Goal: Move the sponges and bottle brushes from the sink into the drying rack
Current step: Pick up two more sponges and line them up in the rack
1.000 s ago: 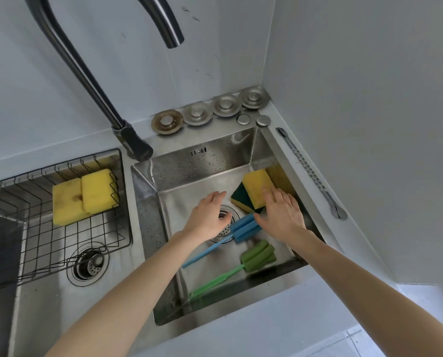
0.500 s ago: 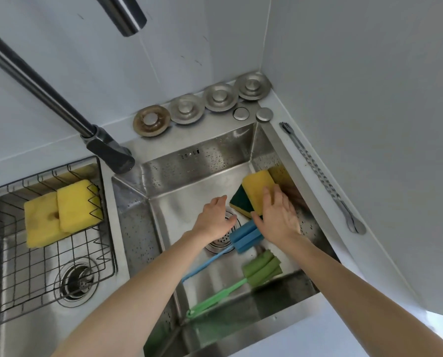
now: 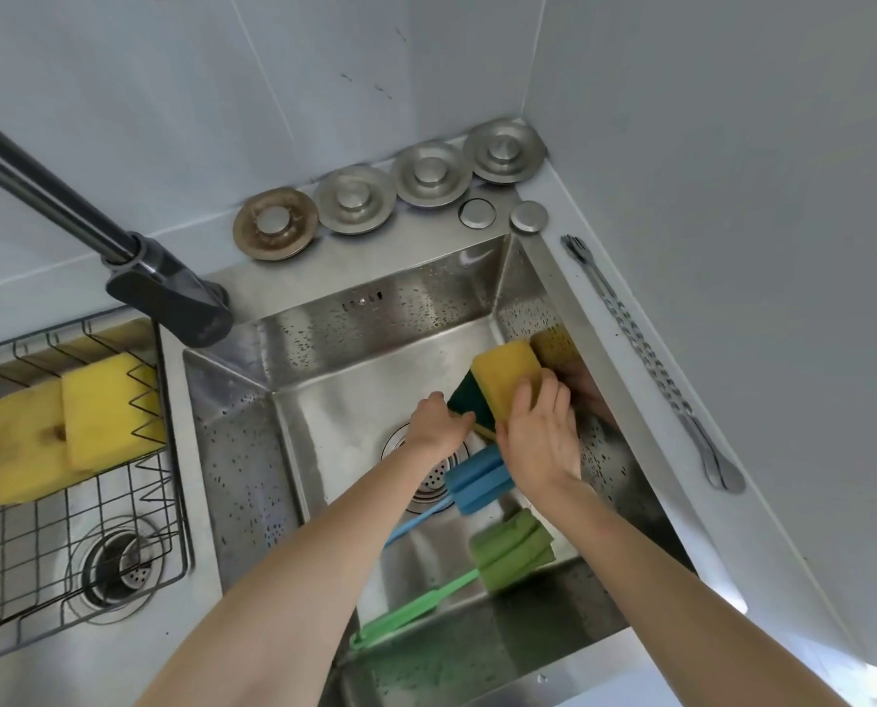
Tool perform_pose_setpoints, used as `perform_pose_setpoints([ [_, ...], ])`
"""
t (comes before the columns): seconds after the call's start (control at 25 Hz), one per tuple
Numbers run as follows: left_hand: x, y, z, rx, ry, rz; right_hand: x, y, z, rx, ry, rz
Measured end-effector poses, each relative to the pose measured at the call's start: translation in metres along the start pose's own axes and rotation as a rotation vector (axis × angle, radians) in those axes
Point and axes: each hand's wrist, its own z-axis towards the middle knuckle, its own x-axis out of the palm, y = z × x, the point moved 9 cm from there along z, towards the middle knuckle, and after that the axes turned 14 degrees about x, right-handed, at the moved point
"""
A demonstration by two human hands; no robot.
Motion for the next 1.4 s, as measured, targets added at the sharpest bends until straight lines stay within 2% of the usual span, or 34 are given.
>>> perform_pose_setpoints([
  [0.24,0.004,0.019,0.004,-0.125,-0.05,-0.155,0.002,-0.001,-0.004,-0.028,-0.021,-0.049],
  [0.44,0.021,0.034,0.004,-0.211,-0.051,-0.406,0.004,0.0,-0.004,-0.033,-0.042,-0.04],
  [0.68,0.021,0.045,-0.002,-0.237,-0.119,-0.548,0.002,0.002,-0.003,-0.04,0.04,-0.014],
  [0.96,-0.008,0.041,-0.021,-0.191,-0.143,-0.623,-0.017,0.005,-0.007,-0.116,0.141,0.216],
  [1.24,-0.047,0.017,-0.063,-0.093,-0.22,-0.845,-0.05,0.022,-0.033,-0.163,0.226,0.411],
  [1.4,-0.071,0.006,-0.093,-0.011,-0.196,-0.934,-0.07,0.033,-0.053,-0.175,0.238,0.494],
])
